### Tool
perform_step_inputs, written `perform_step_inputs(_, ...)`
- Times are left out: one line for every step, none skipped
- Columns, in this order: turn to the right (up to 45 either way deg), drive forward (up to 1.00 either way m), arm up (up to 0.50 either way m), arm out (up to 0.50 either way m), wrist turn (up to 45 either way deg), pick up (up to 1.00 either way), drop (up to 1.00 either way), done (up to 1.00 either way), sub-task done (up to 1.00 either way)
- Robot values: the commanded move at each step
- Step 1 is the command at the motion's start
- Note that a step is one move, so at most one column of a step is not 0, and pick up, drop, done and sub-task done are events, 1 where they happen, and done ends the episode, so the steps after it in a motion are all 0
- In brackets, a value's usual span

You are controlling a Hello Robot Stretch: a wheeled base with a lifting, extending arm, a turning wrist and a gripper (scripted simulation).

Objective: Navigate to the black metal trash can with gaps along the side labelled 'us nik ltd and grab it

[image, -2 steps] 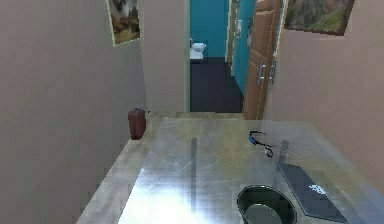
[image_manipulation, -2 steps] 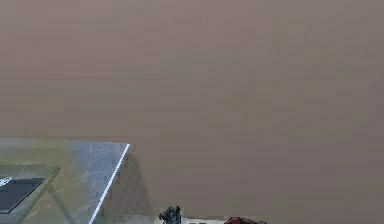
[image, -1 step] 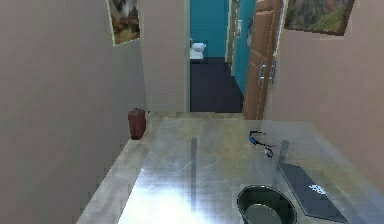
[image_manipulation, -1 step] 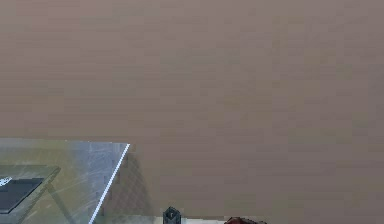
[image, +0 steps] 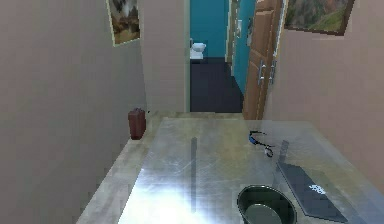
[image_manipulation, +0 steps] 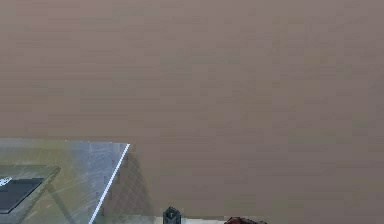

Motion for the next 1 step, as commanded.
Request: perform_step_inputs(0.0,0.00,0.10,0.00,0.0,0.00,0.00,0.00,0.00)
